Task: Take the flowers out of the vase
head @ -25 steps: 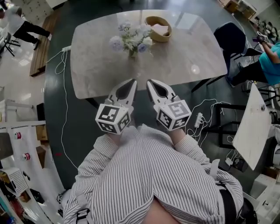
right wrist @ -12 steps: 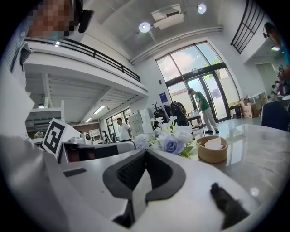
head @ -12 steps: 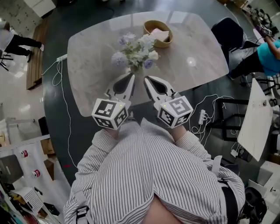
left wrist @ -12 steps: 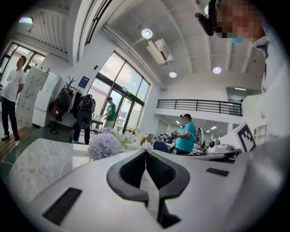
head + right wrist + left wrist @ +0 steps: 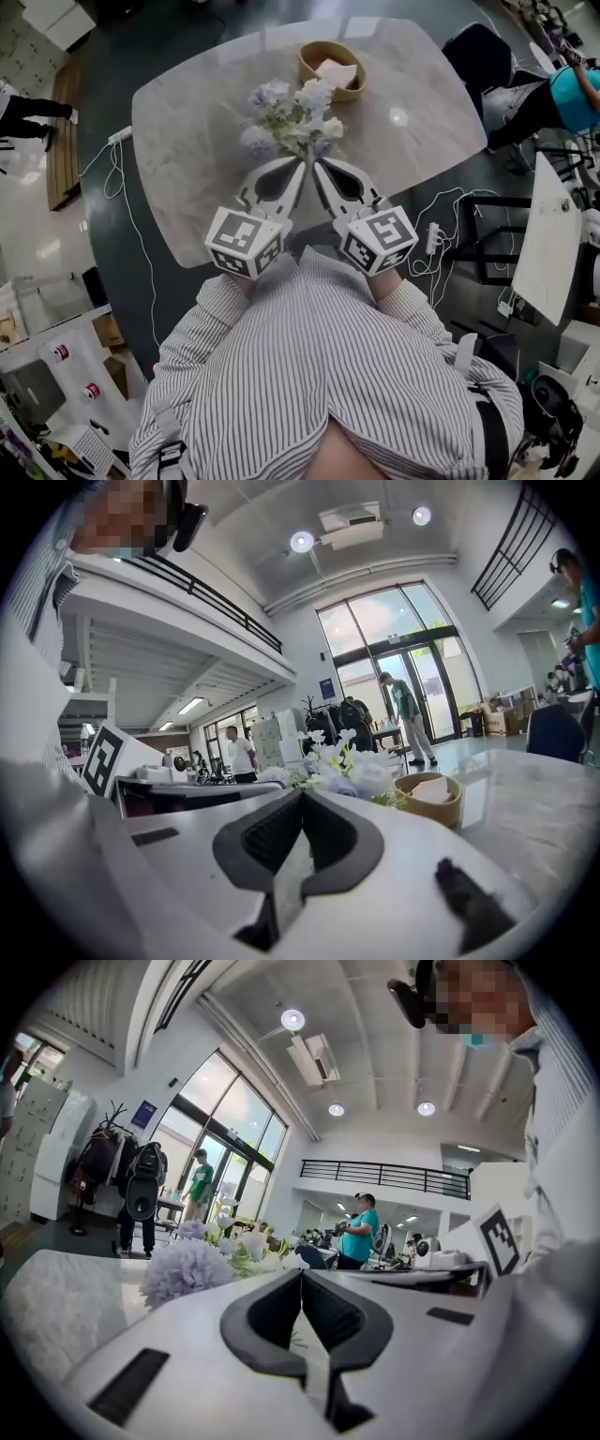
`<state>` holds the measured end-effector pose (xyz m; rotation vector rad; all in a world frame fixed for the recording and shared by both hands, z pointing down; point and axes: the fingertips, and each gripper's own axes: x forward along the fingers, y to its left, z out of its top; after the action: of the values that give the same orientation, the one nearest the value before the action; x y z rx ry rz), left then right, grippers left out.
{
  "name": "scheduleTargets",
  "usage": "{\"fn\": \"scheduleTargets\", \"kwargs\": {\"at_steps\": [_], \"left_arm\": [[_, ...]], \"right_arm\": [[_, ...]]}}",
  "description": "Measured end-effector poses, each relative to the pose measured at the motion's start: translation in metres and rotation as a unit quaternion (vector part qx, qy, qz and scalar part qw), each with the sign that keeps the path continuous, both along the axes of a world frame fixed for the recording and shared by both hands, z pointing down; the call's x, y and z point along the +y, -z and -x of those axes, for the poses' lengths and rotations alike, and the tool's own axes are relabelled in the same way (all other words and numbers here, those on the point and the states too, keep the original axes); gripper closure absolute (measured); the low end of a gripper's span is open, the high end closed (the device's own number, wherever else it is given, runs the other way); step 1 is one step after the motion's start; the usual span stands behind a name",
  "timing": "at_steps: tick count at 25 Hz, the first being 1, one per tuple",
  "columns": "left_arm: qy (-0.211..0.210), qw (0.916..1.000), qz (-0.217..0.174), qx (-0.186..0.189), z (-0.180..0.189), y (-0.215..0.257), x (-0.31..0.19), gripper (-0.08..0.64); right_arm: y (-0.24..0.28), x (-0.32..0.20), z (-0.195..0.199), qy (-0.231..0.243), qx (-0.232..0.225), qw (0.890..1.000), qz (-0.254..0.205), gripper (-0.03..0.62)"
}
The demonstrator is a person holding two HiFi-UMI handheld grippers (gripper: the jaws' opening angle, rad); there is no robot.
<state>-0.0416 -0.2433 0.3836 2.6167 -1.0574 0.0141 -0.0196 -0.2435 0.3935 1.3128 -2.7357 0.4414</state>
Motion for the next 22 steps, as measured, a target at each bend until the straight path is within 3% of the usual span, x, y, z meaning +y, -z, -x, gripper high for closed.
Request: {"fn": "scheduleTargets", "kwargs": {"at_steps": [6,15,22], "left_arm": [[-0.007,0.9998,0.017,-0.001,-0.004,-0.015,-0.007,0.546],[0.024,0.9993,0.027,0.007,-0.008,-0.015,-0.022,0.546],[0.038,0.9985,0.039,0.007,-0.003,-0.022,-0.023,0.546]], "right_arm": [[-0.008,-0.006,-0.002,0.004,0.017,1.000,0.011,0.577],[-0.002,-0.021,-0.019,0.015,0.023,1.000,0.008,0.577],[-0.004,-0.026,-0.030,-0.004,0.019,1.000,0.008,0.575]]}}
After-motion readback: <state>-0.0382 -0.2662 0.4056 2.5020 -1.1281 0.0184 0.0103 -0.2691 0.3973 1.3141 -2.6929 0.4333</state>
